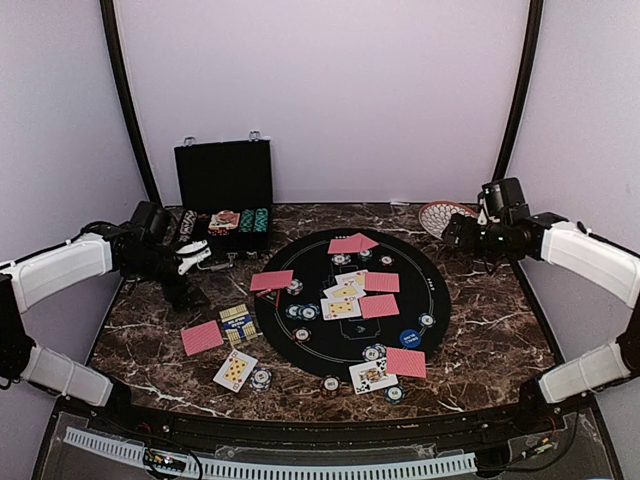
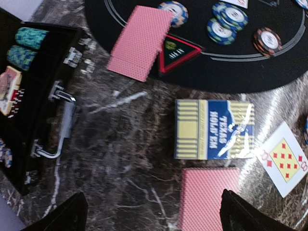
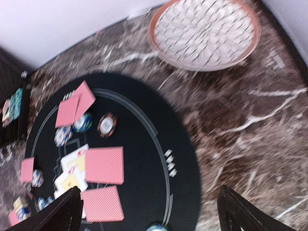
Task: Distribute texas hold em gaming equipment
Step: Pick up the poker card from the face-down deck piles.
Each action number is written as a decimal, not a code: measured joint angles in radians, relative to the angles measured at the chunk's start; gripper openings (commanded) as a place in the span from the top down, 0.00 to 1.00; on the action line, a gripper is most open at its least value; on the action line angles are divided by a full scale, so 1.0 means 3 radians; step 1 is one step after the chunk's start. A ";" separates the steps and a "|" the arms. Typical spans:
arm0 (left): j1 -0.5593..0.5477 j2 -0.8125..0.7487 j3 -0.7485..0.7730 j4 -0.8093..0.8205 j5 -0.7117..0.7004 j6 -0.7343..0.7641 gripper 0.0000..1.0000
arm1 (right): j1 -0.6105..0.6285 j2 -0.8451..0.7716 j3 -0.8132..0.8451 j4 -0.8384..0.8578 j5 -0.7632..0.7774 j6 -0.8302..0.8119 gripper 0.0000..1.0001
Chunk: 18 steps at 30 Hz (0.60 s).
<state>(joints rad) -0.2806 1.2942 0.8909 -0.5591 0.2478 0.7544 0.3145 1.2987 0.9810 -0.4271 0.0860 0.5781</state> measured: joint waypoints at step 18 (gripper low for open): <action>0.1097 0.0692 -0.0778 0.2986 -0.0057 -0.1452 0.01 | -0.0632 0.0000 -0.2139 0.3588 0.1967 -0.1125 0.01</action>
<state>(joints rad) 0.0486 1.5017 0.6575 0.3367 0.2306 0.3187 0.1249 1.2987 0.3393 0.6495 0.6762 0.2405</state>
